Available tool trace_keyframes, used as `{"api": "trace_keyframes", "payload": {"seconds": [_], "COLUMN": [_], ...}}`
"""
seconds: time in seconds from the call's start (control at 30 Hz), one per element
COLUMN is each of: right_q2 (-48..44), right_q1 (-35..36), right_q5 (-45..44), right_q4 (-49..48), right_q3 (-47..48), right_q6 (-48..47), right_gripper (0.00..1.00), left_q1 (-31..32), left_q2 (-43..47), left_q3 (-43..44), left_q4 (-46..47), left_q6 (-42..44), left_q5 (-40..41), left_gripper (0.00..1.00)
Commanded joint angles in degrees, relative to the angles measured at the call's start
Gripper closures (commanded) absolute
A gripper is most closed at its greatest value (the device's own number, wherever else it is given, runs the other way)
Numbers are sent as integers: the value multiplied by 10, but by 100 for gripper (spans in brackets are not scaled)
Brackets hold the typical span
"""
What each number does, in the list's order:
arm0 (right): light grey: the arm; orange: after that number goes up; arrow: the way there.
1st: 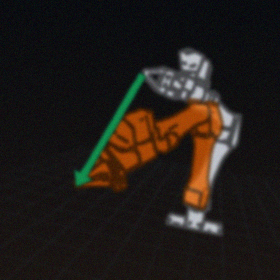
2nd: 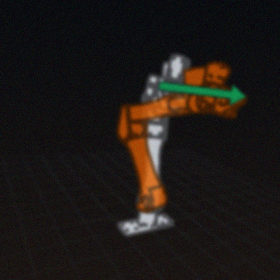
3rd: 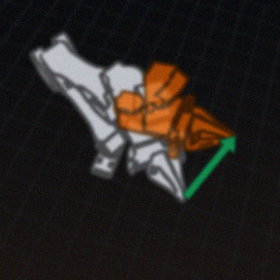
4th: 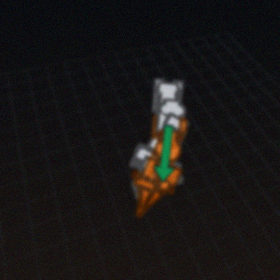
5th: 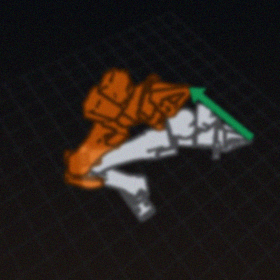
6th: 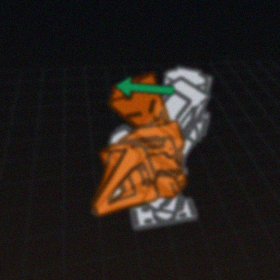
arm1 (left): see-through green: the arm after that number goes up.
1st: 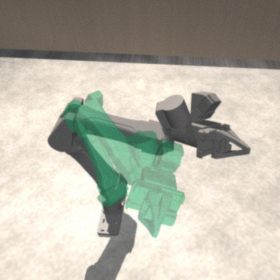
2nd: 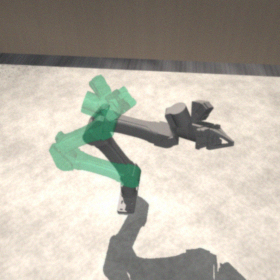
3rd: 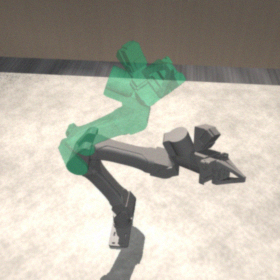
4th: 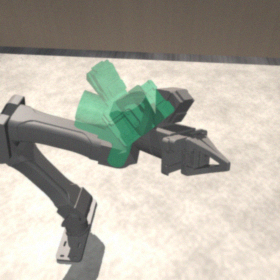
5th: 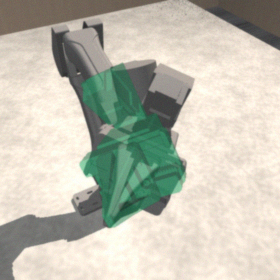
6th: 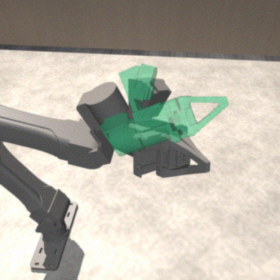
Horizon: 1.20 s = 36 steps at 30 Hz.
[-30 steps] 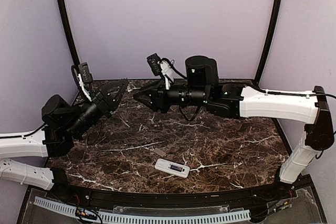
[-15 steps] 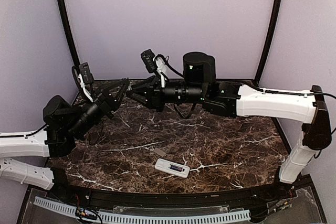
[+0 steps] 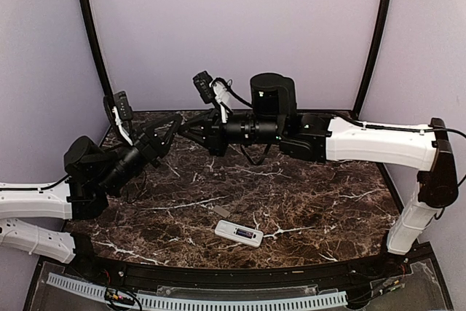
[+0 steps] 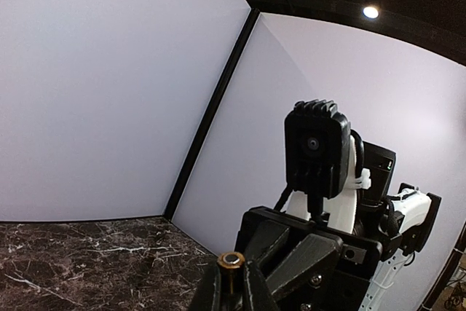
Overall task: Load the batteries into the remote control
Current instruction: Pass from the left arm to the right, then move the remote control without the battery cover to the center of the board.
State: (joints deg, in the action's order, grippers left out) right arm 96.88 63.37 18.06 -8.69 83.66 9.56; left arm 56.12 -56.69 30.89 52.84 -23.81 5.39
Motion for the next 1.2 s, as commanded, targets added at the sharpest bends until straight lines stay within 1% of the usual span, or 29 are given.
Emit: {"api": "trace_keyframes", "payload": {"seconds": [0.0, 0.03, 0.07, 0.1, 0.13, 0.2, 0.3, 0.4, 0.43, 0.47, 0.5, 0.6, 0.63, 0.67, 0.7, 0.83, 0.97, 1.0, 1.03, 1.07, 1.17], "right_q2": [-16, -22, -29, -38, -49, -70, -106, -143, -153, -163, -169, -180, -181, -186, -189, -191, -174, -166, -158, -148, -111], "right_q1": [4, 3, 2, 1, -1, -5, -19, -53, -65, -79, -90, -114, -120, -125, -130, -162, -196, -203, -210, -218, -243], "right_q5": [-20, -21, -22, -22, -21, -21, -40, -51, -50, -48, -45, -36, -31, -25, -20, 11, 68, 75, 84, 93, 120], "right_q4": [13, 23, 35, 47, 63, 102, 156, 198, 209, 219, 229, 250, 253, 254, 254, 246, 247, 251, 257, 265, 292], "right_q3": [6, 1, -6, -14, -22, -43, -83, -128, -145, -160, -173, -208, -220, -230, -240, -268, -264, -260, -253, -245, -202], "right_q6": [-20, -25, -31, -38, -46, -58, -53, -18, -5, 5, 15, 31, 32, 31, 28, 10, -25, -35, -50, -63, -99], "right_gripper": [100, 100, 100, 100, 100, 100, 100, 100, 100, 100, 100, 100, 100, 100, 100, 100, 100, 100, 100, 100, 100], "left_q1": [5, 5, 5, 5, 5, 5, 5, 6, 6, 6, 6, 7, 7, 7, 7, 7, 8, 7, 7, 7, 7], "left_q2": [1, 4, 13, 17, 26, 44, 70, 63, 49, 40, 19, -25, -44, -54, -72, -138, -254, -297, -316, -346, -382], "left_q3": [-15, -14, -13, -13, -15, -21, -24, -5, 6, 18, 24, 56, 62, 75, 81, 117, 187, 212, 223, 240, 249], "left_q4": [-10, -21, -43, -54, -74, -106, -167, -279, -297, -328, -342, -415, -452, -469, -505, -578, -657, -666, -675, -675, -639], "left_q6": [-11, -8, -2, 4, 20, 52, 108, 214, 235, 275, 315, 389, 433, 455, 504, 621, 696, 702, 708, 709, 709], "left_q5": [-14, -13, -12, -12, -14, -15, 10, 4, -23, -50, -107, -200, -238, -255, -281, -292, -302, -311, -314, -315, -311], "left_gripper": [95, 87, 63, 52, 35, 26, 25, 26, 26, 25, 23, 19, 18, 17, 15, 11, 11, 10, 10, 11, 10]}}
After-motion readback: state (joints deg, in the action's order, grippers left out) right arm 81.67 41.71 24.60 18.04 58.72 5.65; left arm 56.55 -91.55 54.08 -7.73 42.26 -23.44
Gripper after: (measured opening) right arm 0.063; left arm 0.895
